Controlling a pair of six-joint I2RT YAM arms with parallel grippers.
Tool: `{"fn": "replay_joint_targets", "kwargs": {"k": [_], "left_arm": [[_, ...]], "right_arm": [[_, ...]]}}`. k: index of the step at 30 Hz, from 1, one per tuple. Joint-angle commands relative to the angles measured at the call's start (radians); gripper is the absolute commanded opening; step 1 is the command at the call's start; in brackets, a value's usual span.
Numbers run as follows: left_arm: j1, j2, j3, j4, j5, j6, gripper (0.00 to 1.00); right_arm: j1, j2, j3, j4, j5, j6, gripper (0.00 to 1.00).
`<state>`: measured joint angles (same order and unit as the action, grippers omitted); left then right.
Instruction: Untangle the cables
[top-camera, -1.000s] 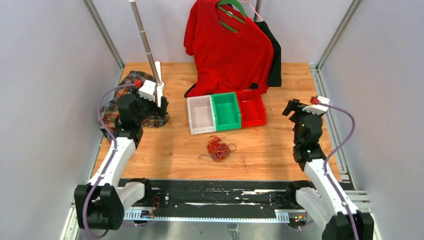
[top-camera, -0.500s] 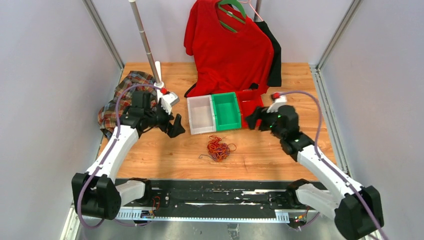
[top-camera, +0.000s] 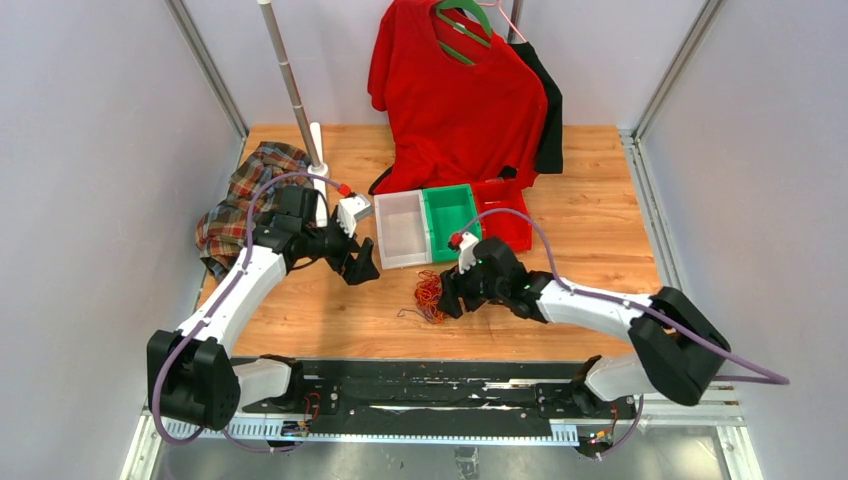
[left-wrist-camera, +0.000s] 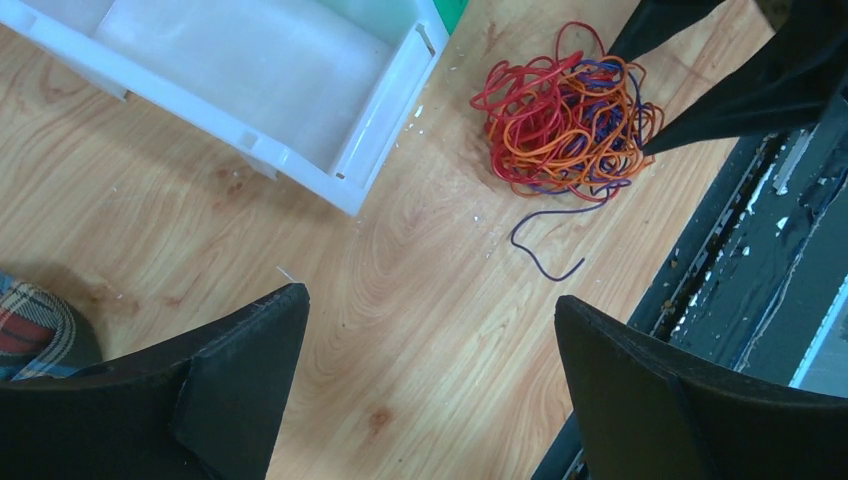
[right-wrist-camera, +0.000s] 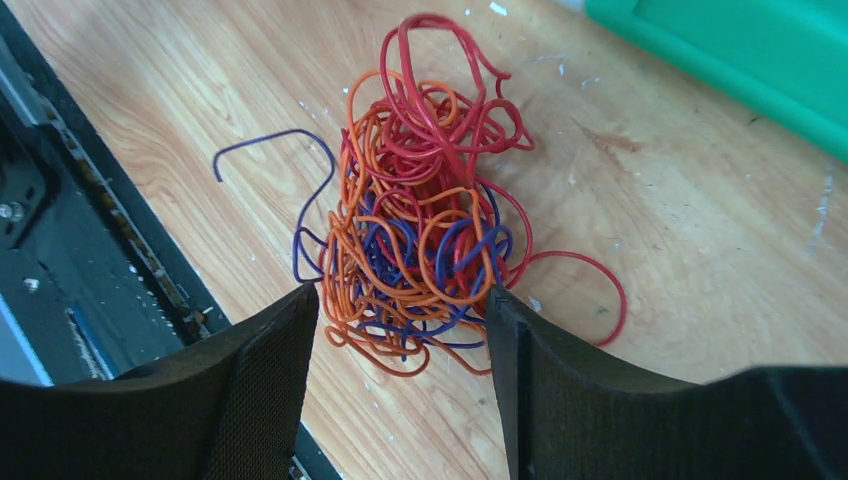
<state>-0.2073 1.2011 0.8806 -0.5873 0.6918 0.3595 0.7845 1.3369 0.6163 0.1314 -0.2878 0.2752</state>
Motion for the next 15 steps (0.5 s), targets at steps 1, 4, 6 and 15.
{"fn": "replay_joint_targets", "kwargs": {"k": [1,4,6,15], "left_arm": [[-0.011,-0.023,-0.002,-0.012,0.030,-0.002,0.98],[-0.011,-0.033,-0.006,-0.012,0.029,-0.007,0.98],[-0.012,-0.036,-0.004,-0.025,0.041,-0.007,0.98],[-0.062,-0.037,-0.006,-0.120,0.058,0.100,0.98]], "right_arm": [[0.041,0.072,0.042,0.080,0.013,-0.010,0.62],[0.065,0.118,0.059,0.107,0.019,-0.005,0.47],[0.093,0.138,0.087,0.106,0.032,-0.016,0.30],[0.164,0.083,0.140,0.073,0.092,-0.032,0.01]]}}
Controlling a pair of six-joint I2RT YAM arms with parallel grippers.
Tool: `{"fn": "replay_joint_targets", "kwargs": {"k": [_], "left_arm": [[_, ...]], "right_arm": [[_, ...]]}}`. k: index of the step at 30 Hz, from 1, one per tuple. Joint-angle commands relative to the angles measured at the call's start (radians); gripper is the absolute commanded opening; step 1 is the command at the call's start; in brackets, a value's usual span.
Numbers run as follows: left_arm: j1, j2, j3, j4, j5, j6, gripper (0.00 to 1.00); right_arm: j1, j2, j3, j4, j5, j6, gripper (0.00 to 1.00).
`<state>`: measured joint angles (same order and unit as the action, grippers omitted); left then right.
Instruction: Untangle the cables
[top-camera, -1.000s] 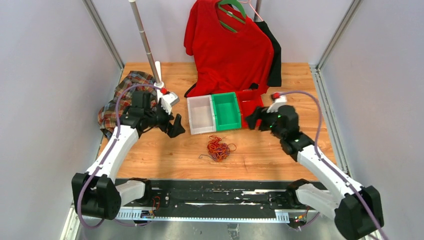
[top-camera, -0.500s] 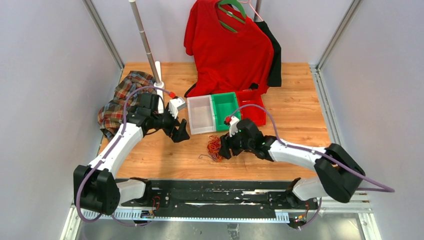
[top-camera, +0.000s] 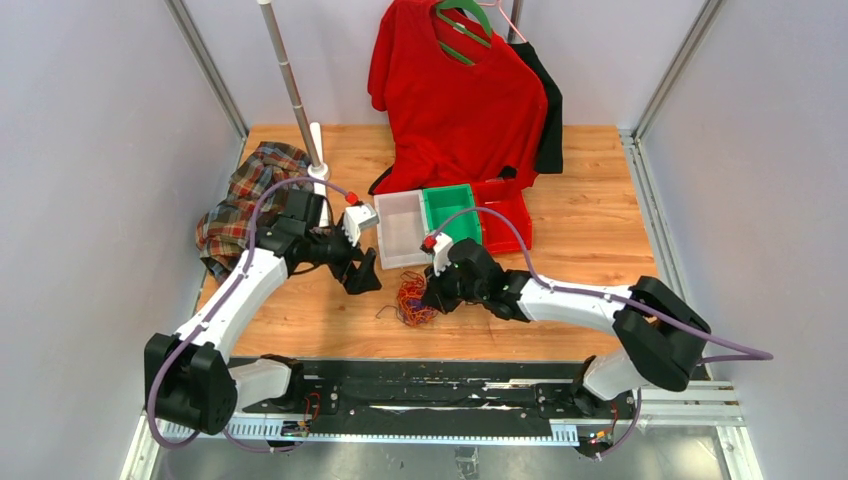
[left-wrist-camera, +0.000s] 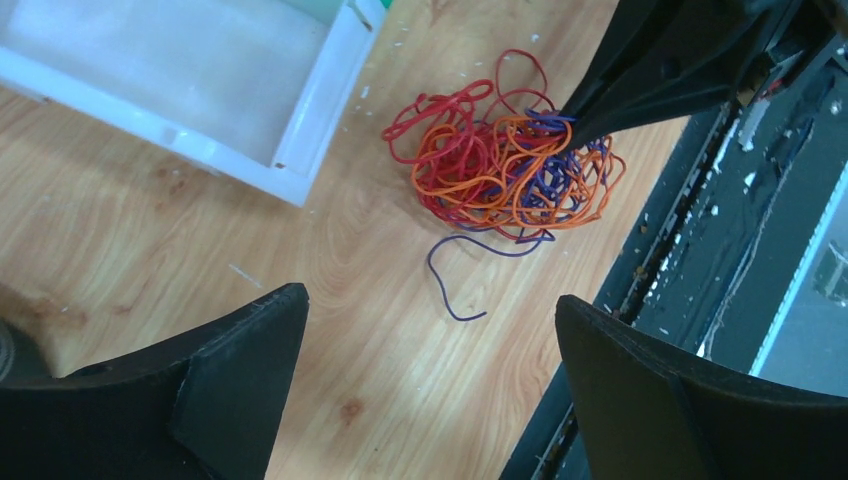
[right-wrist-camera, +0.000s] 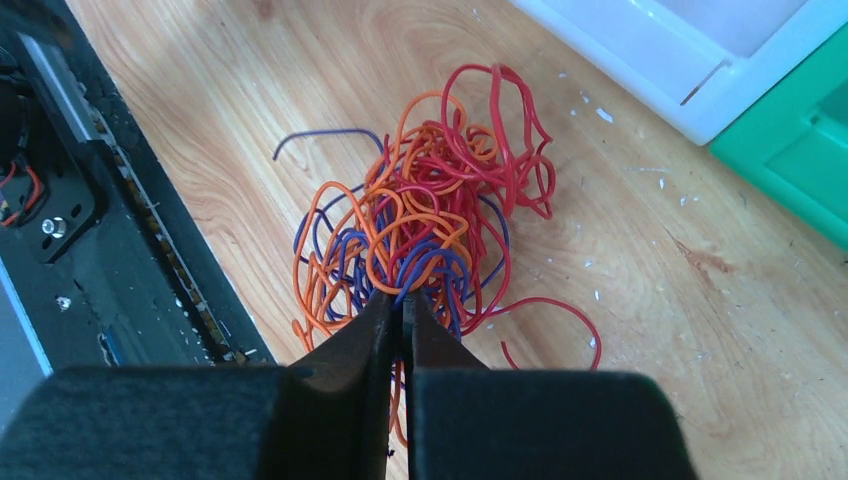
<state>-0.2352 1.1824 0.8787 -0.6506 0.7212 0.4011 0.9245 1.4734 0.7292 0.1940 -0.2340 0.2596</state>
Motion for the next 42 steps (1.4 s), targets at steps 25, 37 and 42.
{"fn": "replay_joint_targets", "kwargs": {"k": [25,37,42], "left_arm": [[-0.264,0.159,0.070,-0.059,0.086,0.057,0.66],[-0.266,0.121,0.146,-0.148,0.016,0.070,0.04],[-0.265,0.073,0.187,-0.211,-0.043,0.079,0.01]], "right_arm": [[0.036,-0.119,0.057,0.103,-0.048,0.045,0.01],[0.026,-0.114,-0.009,0.076,0.021,0.051,0.00],[0.008,-0.121,-0.073,0.068,0.097,0.048,0.01]]}}
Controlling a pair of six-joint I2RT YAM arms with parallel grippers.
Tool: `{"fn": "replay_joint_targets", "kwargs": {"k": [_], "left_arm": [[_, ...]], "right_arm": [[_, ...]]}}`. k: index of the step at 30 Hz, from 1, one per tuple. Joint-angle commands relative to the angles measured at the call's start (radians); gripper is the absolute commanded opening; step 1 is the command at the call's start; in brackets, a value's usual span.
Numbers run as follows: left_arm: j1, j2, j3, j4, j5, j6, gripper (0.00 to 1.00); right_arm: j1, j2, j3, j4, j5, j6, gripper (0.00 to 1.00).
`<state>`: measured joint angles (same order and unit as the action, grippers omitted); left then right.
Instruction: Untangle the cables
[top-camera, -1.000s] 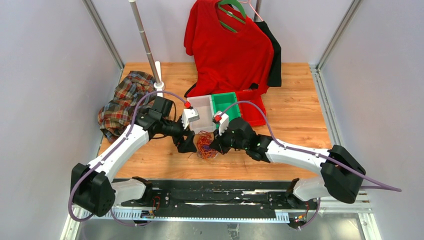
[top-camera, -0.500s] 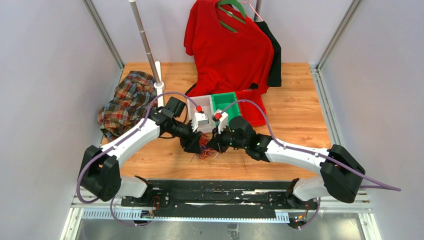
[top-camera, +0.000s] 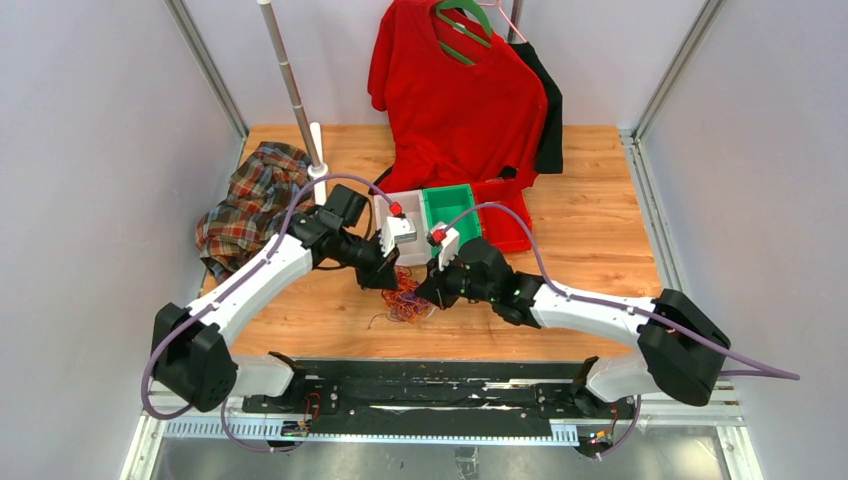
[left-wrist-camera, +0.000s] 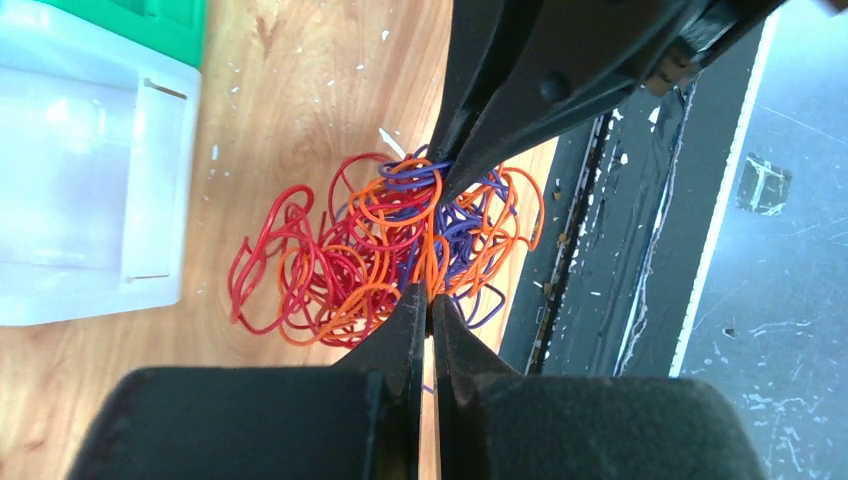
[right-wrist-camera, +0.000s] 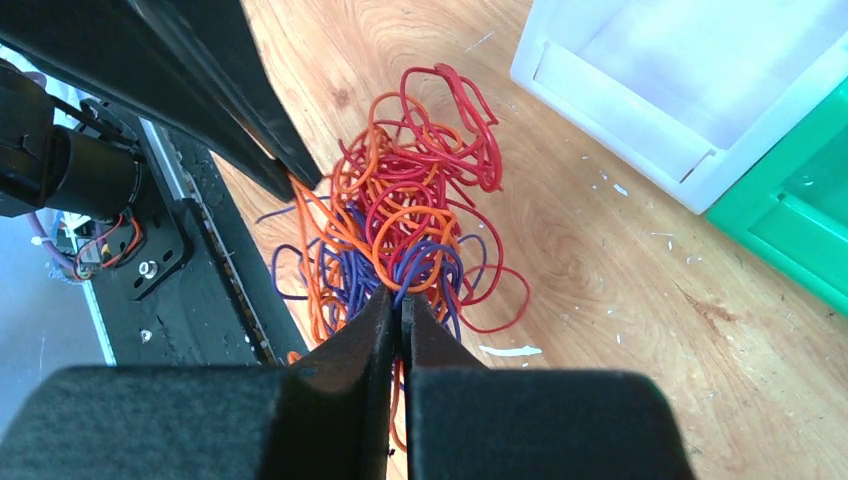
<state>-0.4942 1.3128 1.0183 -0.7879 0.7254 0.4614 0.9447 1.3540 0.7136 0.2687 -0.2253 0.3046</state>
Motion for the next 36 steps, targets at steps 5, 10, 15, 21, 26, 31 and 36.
{"fn": "replay_joint_targets", "kwargs": {"k": [5,10,15,21,26,31,36], "left_arm": [[-0.006,-0.111,0.062,-0.106,-0.120,0.040,0.01],[-0.006,-0.156,0.091,-0.120,-0.146,0.026,0.01],[-0.006,-0.175,0.148,-0.121,-0.149,-0.009,0.01],[-0.006,-0.173,0.187,-0.120,-0.084,-0.058,0.01],[-0.007,-0.160,0.204,-0.119,-0.052,-0.088,0.01],[-0.006,-0.155,0.233,-0.120,-0.040,-0.127,0.01],[-0.006,-0.164,0.240,-0.120,-0.050,-0.148,0.01]], "right_arm": [[-0.027,-0.031,-0.123,-0.042,0.192,-0.002,0.01],[-0.027,-0.062,-0.138,-0.147,0.339,-0.008,0.08],[-0.025,-0.144,-0.131,-0.205,0.394,-0.004,0.32],[-0.014,-0.304,-0.065,-0.156,0.353,-0.026,0.70],[0.031,-0.276,0.030,-0.051,0.224,-0.051,0.72],[0.093,-0.199,0.065,0.071,0.134,-0.074,0.73],[0.145,-0.133,0.053,0.190,0.141,-0.109,0.74]]}}
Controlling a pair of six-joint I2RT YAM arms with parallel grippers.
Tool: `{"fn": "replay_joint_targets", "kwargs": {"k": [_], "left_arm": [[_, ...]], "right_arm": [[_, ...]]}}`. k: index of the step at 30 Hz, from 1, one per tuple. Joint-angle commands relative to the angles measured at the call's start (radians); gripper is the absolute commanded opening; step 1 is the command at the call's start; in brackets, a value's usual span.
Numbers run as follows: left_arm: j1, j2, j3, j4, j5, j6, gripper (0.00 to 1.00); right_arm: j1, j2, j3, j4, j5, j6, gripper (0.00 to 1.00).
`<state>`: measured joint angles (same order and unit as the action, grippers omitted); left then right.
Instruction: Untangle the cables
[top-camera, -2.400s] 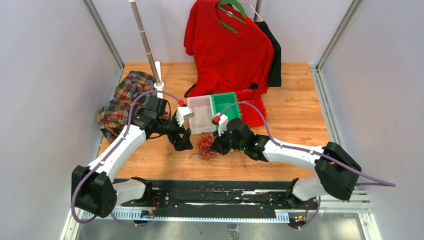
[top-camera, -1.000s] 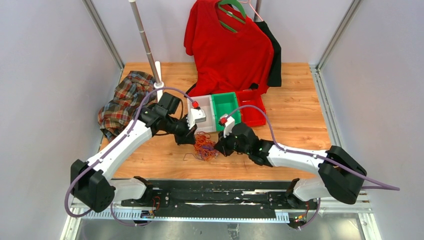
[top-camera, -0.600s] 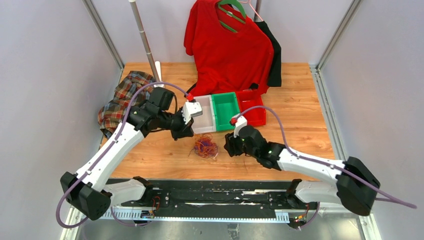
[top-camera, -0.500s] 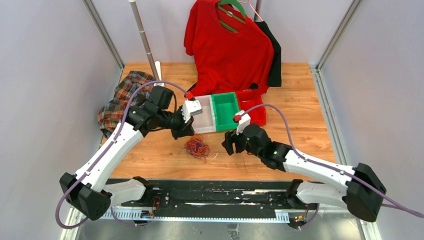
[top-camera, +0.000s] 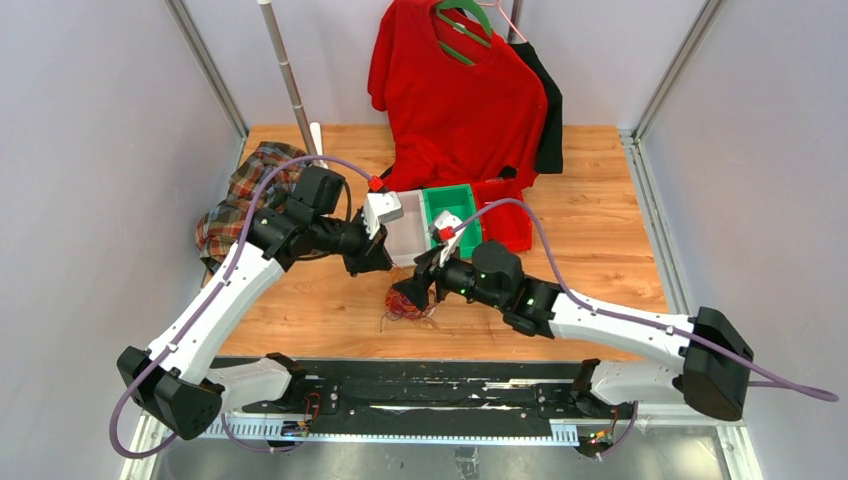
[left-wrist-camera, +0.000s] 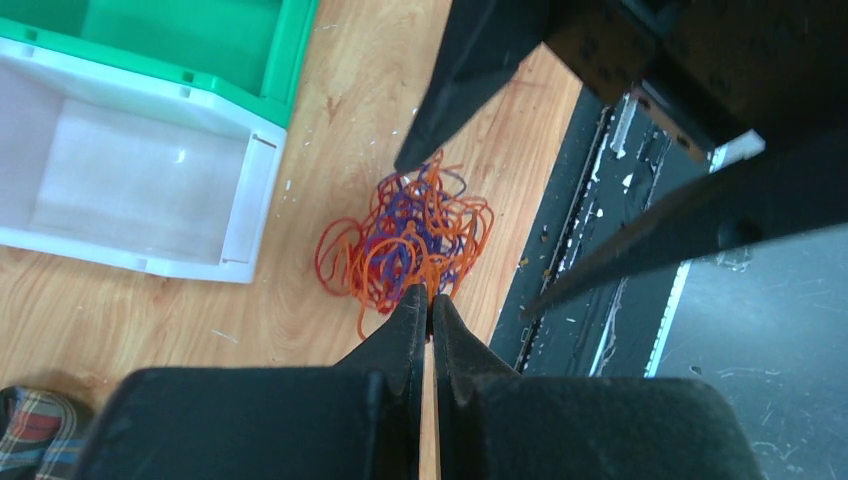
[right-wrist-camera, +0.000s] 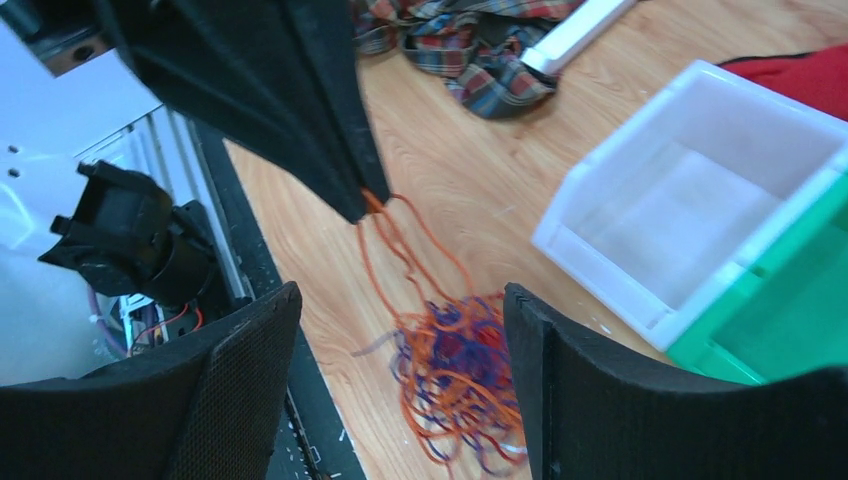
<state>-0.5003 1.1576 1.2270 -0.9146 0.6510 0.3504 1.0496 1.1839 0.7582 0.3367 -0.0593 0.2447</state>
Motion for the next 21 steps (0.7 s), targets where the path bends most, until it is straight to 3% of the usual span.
{"fn": "replay_joint_targets", "kwargs": {"k": [1,4,7,9,11,12,19,21], "left_arm": [[0.000,-0.011,0.030,0.007,0.025,-0.039,0.01],[0.000,-0.015,0.031,0.008,0.031,-0.048,0.01],[0.000,-0.019,0.035,0.007,0.033,-0.053,0.01],[0.000,-0.026,0.037,0.008,0.032,-0.053,0.01],[0.000,-0.030,0.040,0.007,0.025,-0.054,0.01],[0.000,-0.032,0.038,0.008,0.025,-0.054,0.01],[0.000,-0.042,-0.003,0.008,-0.040,-0.018,0.01],[-0.001,-0.038,-0.018,0.007,-0.059,-0.005,0.08]], "right_arm": [[0.041,0.052,0.016,0.117,-0.011,-0.058,0.74],[0.041,0.088,0.037,0.091,0.025,-0.073,0.70],[0.042,0.105,0.045,0.064,0.068,-0.080,0.54],[0.041,0.103,0.040,0.039,0.088,-0.091,0.36],[0.041,0.088,0.027,0.025,0.113,-0.095,0.08],[0.041,0.075,0.019,0.024,0.127,-0.094,0.02],[0.038,-0.084,-0.035,-0.029,0.174,-0.109,0.01],[0.035,-0.126,-0.034,-0.056,0.171,-0.111,0.01]]}}
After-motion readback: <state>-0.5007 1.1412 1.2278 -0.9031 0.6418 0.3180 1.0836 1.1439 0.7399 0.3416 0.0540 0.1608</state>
